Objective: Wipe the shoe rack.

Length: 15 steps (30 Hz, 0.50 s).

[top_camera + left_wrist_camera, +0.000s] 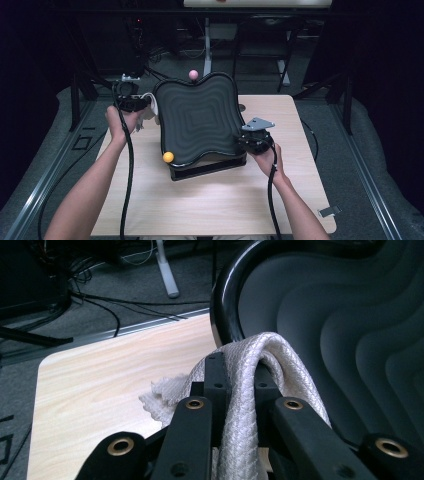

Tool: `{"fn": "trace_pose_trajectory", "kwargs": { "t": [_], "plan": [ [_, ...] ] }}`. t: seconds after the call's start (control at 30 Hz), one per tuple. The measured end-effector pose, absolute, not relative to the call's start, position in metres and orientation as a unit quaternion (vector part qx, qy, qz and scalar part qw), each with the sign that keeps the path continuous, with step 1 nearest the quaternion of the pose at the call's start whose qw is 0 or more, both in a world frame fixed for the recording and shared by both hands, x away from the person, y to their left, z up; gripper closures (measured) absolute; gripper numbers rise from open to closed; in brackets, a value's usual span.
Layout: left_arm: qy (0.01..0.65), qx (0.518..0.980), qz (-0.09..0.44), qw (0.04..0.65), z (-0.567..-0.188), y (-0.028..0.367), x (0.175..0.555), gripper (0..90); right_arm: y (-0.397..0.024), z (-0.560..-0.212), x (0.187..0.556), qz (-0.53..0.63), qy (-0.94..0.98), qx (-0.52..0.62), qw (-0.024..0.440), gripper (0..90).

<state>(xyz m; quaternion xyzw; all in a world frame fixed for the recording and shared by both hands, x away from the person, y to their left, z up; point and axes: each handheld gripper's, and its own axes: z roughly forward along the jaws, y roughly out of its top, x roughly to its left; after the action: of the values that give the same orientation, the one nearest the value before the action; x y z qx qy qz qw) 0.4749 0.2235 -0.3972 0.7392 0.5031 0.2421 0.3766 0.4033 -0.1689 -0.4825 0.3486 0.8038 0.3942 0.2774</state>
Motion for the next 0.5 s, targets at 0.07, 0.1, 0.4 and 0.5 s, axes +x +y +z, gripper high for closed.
{"fn": "trace_pose_trajectory", "kwargs": {
  "t": [0.07,0.1,0.4,0.5],
  "plan": [
    [0.505,0.739,0.238,0.377,-0.402,0.228,0.467,82.6,-0.169,-0.482,0.403,0.394,0.804,0.349,0.277,64.0],
    [0.506,0.738,0.234,0.38,-0.404,0.23,0.464,82.6,-0.169,-0.482,0.403,0.395,0.804,0.349,0.276,63.9],
    [0.504,0.738,0.226,0.389,-0.433,0.254,0.41,82.7,-0.169,-0.481,0.404,0.39,0.807,0.348,0.275,63.9],
    [0.504,0.741,0.222,0.385,-0.451,0.259,0.393,82.9,-0.169,-0.481,0.405,0.392,0.806,0.35,0.273,63.9]
  ]
}}
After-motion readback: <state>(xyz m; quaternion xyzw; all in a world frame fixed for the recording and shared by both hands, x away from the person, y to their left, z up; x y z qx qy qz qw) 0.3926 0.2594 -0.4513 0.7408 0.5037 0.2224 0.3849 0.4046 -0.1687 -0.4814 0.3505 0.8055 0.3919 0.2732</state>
